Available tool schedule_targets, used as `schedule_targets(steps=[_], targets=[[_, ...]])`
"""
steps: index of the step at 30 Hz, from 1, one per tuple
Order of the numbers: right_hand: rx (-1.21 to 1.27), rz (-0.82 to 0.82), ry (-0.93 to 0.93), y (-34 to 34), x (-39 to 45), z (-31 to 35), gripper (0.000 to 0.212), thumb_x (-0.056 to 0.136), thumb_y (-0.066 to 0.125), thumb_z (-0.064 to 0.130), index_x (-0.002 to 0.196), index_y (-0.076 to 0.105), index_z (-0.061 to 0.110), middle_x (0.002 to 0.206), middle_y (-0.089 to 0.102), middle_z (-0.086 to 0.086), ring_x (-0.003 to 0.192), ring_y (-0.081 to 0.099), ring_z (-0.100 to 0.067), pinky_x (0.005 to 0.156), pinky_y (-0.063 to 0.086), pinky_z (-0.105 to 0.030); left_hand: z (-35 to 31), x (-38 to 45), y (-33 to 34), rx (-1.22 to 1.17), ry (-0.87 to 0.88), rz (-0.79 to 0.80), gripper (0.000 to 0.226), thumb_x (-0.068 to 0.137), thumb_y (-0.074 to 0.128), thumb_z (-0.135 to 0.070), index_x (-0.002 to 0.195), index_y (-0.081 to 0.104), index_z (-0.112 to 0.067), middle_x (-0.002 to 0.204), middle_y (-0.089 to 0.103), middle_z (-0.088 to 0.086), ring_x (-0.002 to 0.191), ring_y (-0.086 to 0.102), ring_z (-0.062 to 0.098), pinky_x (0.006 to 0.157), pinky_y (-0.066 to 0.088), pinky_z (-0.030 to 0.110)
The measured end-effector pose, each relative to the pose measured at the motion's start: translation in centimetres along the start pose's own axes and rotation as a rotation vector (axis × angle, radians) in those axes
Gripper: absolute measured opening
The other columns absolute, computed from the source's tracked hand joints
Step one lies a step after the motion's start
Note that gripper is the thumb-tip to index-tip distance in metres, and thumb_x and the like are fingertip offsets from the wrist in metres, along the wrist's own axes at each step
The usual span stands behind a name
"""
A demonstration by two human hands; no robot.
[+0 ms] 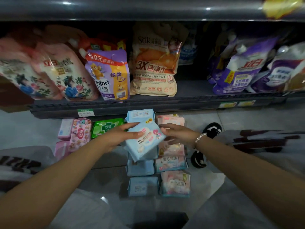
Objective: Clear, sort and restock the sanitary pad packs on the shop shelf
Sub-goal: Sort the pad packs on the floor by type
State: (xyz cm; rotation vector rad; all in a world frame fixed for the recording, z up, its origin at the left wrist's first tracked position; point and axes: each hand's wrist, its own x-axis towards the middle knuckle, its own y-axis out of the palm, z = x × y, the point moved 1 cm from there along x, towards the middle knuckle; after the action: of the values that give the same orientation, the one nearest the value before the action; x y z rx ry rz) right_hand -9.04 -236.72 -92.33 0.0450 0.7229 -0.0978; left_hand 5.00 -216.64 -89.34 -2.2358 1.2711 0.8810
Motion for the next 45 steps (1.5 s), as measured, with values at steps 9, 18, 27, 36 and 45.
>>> schedule_targets(steps=[9,18,27,36,45], targets=[[0.183,0.259,0.103,3.0,0.1,0.7,0.027,0.088,0.064,0.027,0.113,0.060,0.018,0.105,0.070,-0.001,0.098,0.063,-0.018,0.080,0.055,-0.033,1.3,-0.8,-0.1,-0.034,-0.122,0.115,0.078,0.064,0.081,-0.042,0.133,0.053,-0.018,0.117,0.069,0.002,0.107,0.066,0.019,0.086,0.056,0.034],[0.232,0.178,0.127,6.2,-0.7,-2.9,0.038,0.089,0.058,0.019,0.124,0.045,0.024,0.117,0.061,-0.003,0.111,0.058,-0.026,0.097,0.049,-0.046,6.6,-3.0,1.9,-0.490,-0.498,0.048,0.038,0.096,0.048,-0.049,0.103,0.061,-0.013,0.103,0.065,0.017,0.092,0.061,0.033,0.083,0.051,0.052],[0.431,0.029,0.398,8.6,0.0,-5.9,0.033,0.099,0.048,0.038,0.121,0.057,0.016,0.113,0.066,-0.003,0.103,0.062,-0.021,0.097,0.049,-0.041,11.9,-1.2,4.2,-0.512,-0.362,-0.253,0.037,0.092,0.063,-0.011,0.124,0.045,-0.005,0.127,0.056,0.015,0.105,0.061,0.033,0.051,0.058,0.042],[0.380,-0.183,0.417,10.6,1.7,-8.5,0.037,0.100,0.051,0.028,0.134,0.046,0.018,0.135,0.054,-0.005,0.120,0.054,-0.031,0.082,0.050,-0.045,13.4,0.7,4.5,-0.269,-0.214,-0.333,0.046,0.083,0.073,-0.008,0.113,0.039,-0.017,0.116,0.051,0.011,0.099,0.058,0.029,0.062,0.054,0.040],[0.291,-0.261,0.378,10.6,2.1,-7.9,0.036,0.095,0.058,0.032,0.127,0.052,0.017,0.126,0.056,-0.006,0.106,0.056,-0.028,0.077,0.052,-0.048,14.1,1.9,5.0,-0.191,-0.237,-0.308,0.069,0.087,0.071,-0.014,0.141,0.028,-0.015,0.129,0.049,0.015,0.107,0.056,0.030,0.074,0.055,0.043]])
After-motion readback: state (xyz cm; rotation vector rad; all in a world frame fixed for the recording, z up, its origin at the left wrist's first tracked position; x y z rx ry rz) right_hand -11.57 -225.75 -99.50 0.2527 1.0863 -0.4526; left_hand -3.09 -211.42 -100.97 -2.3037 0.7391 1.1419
